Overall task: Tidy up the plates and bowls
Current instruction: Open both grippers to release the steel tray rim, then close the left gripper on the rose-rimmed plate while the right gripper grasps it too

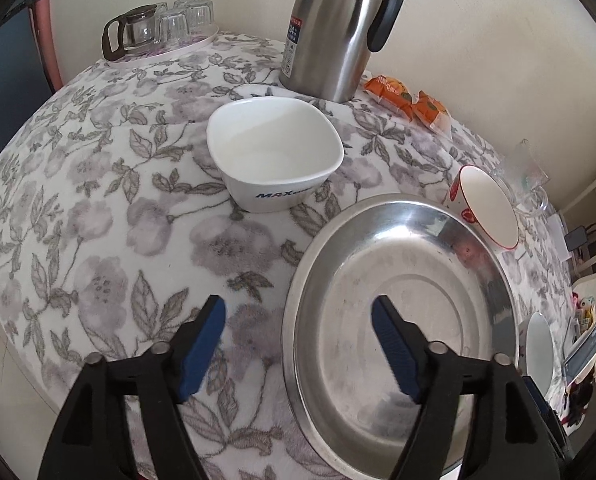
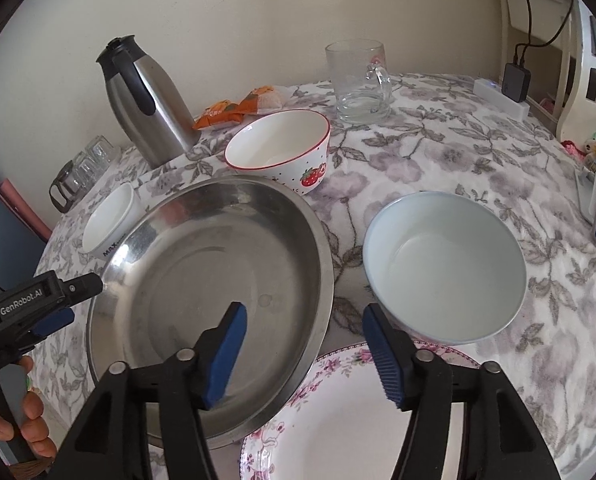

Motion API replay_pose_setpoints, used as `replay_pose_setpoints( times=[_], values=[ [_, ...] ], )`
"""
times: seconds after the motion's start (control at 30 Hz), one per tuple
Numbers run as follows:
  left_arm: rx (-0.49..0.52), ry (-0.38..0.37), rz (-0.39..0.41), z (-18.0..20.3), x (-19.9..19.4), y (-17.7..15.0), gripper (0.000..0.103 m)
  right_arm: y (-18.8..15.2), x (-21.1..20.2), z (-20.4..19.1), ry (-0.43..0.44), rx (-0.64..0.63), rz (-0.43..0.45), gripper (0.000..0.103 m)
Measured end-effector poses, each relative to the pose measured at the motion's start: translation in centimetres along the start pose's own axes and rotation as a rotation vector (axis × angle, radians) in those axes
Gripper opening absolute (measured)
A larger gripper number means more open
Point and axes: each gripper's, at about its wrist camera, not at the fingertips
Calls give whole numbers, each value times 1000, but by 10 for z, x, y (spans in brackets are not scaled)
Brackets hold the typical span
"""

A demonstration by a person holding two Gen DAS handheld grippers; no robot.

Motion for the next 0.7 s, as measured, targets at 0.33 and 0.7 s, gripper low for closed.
replay_pose_setpoints(
  times=[0.33,0.7],
  values=[
    [25,31,44,-4,-7,-10,96,-8,-5,-4,-45,-12,4,97],
    [50,-8,125,-2,-29,-23,98,-20,-27,9,-62,37,65,103]
  ],
)
Point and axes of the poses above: each gripper's, at about its wrist camera, not at the fingertips, and x roughly the way its jaws point, z to its right, y to its top, and after that the axes turned 12 degrees about -x, right-handed
